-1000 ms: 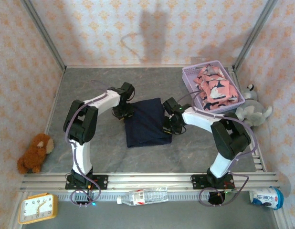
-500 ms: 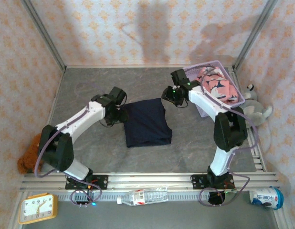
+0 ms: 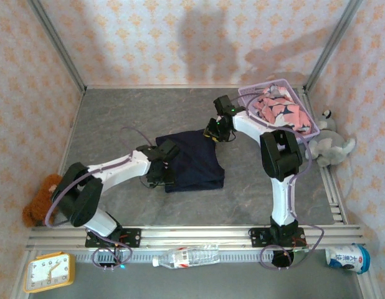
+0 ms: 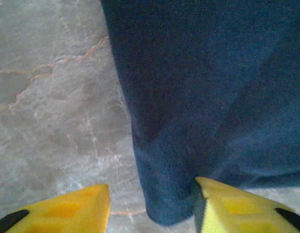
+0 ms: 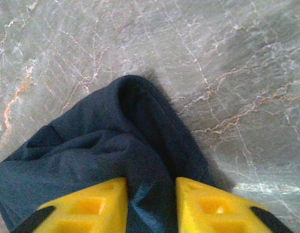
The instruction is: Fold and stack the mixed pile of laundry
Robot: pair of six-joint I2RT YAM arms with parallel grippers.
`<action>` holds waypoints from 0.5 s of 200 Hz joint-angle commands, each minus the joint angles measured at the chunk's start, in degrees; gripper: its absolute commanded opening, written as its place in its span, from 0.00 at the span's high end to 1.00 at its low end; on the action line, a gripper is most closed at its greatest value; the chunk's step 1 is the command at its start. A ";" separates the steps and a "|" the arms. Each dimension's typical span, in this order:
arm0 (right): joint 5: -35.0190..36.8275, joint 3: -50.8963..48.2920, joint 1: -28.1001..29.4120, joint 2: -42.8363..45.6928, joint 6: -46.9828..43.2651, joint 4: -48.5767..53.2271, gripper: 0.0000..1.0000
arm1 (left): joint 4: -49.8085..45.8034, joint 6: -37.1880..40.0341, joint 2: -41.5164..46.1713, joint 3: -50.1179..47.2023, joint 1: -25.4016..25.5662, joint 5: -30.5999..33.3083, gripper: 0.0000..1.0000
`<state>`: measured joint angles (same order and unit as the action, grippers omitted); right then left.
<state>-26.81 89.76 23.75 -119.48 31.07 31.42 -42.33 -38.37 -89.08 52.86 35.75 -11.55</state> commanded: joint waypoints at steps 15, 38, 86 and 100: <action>2.44 0.67 0.18 -0.40 1.00 -0.04 0.81 | 0.95 -0.73 -3.71 1.27 0.20 3.71 0.67; 3.21 0.94 0.18 0.15 1.27 0.66 0.88 | -1.17 -1.38 -5.88 2.16 0.20 6.03 1.00; 9.67 -0.79 -1.34 2.79 4.55 5.03 1.00 | -2.45 -4.46 1.24 -1.40 0.20 6.42 1.00; 10.77 -2.32 -1.53 3.71 5.51 5.14 1.00 | -1.70 -4.67 4.07 -2.68 0.20 6.26 1.00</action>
<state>-22.13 89.49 23.44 -119.35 34.06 33.95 -41.80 -40.99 -90.72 52.51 35.90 -7.97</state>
